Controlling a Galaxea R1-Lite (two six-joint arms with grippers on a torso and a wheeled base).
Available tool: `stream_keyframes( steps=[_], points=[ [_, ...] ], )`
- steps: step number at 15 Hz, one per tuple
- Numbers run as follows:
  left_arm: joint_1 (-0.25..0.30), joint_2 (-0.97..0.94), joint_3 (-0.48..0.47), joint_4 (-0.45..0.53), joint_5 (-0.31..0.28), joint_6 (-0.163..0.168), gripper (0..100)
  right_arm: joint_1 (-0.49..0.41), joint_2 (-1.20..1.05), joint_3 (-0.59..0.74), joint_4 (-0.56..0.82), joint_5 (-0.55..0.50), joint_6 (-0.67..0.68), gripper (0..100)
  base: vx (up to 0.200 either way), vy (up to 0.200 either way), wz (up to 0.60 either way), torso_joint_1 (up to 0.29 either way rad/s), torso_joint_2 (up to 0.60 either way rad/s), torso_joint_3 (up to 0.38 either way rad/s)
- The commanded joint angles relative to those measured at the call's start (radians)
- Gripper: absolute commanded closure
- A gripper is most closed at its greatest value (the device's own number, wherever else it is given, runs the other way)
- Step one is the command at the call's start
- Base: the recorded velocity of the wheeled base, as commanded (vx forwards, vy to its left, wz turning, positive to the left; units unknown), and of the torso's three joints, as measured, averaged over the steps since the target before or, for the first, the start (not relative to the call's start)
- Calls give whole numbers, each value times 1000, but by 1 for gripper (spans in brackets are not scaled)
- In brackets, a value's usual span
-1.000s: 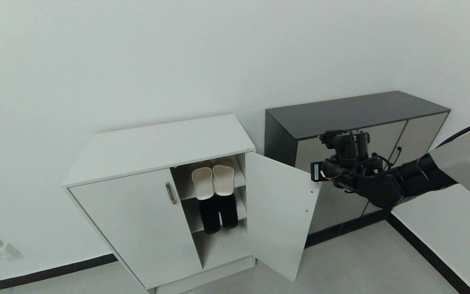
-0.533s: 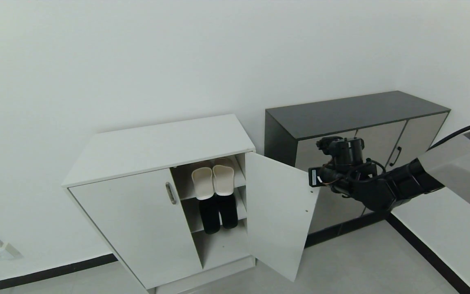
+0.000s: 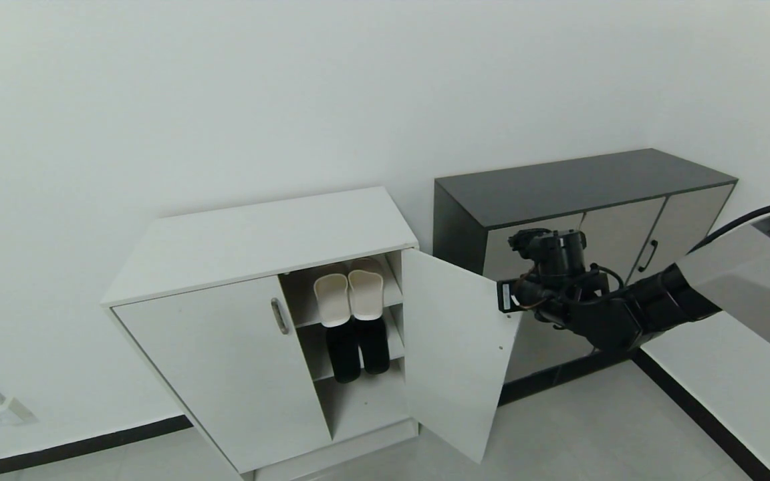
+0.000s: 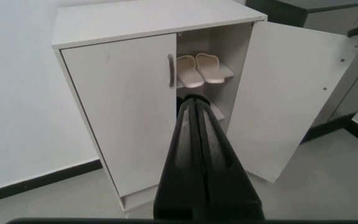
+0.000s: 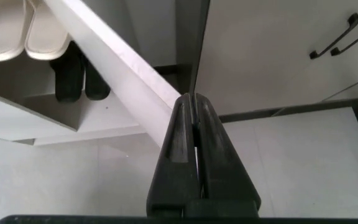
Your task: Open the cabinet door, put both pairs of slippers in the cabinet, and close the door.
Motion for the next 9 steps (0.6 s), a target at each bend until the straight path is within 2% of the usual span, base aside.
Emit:
stream_keyframes(
  steps=[1, 5, 9],
  points=[
    [0, -1, -1, 0, 0, 0, 100, 50, -23, 23, 3, -2, 2, 100, 0, 0, 0, 0, 0, 0],
    [0, -1, 0, 0, 0, 0, 100, 168, -112, 98, 3, -5, 20, 100, 0, 0, 0, 0, 0, 0],
    [0, 1, 0, 0, 0, 0, 100, 217, -166, 150, 0, -6, 19, 100, 0, 0, 0, 0, 0, 0]
  ],
)
